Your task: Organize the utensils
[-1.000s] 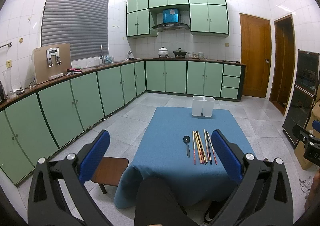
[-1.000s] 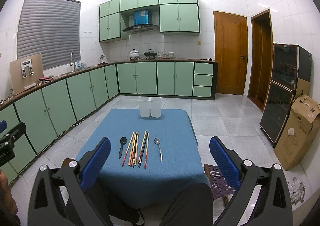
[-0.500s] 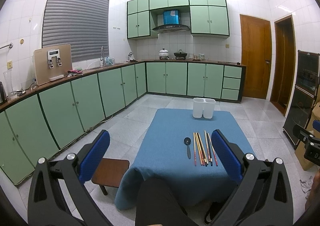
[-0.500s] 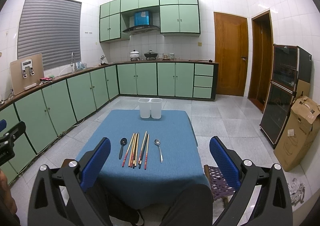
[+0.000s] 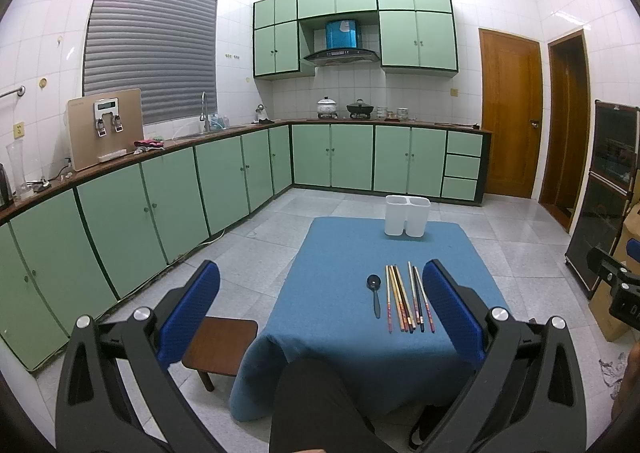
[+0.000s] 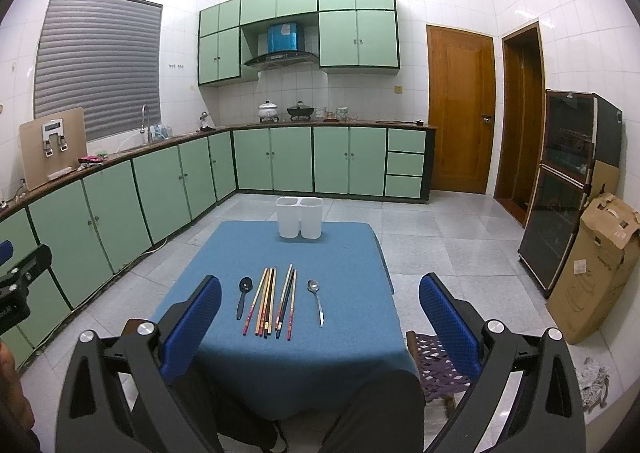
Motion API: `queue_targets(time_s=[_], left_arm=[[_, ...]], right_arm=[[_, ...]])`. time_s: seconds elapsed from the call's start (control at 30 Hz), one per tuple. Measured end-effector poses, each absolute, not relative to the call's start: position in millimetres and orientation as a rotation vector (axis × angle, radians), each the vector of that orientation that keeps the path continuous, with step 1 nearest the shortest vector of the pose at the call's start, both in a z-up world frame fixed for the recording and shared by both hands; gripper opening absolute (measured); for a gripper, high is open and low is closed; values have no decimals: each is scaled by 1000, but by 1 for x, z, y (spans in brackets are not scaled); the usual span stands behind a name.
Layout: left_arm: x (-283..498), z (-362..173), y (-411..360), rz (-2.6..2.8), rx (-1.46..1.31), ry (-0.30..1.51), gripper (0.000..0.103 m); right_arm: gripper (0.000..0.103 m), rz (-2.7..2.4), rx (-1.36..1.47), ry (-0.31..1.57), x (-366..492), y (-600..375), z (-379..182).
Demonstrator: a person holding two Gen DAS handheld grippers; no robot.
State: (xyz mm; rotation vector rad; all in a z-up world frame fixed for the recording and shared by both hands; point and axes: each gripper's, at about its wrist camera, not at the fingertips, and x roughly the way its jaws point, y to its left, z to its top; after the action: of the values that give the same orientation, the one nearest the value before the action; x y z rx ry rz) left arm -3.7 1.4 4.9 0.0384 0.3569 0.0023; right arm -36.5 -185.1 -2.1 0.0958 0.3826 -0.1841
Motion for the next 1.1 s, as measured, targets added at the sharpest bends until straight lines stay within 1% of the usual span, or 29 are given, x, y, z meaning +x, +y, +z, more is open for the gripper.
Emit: queue_targets(time_s=[1.1], left_arm=[[-4,-2,-1,-8,42,361,98]], right_arm=[[97,-191,93,379,-35,-186,-4]])
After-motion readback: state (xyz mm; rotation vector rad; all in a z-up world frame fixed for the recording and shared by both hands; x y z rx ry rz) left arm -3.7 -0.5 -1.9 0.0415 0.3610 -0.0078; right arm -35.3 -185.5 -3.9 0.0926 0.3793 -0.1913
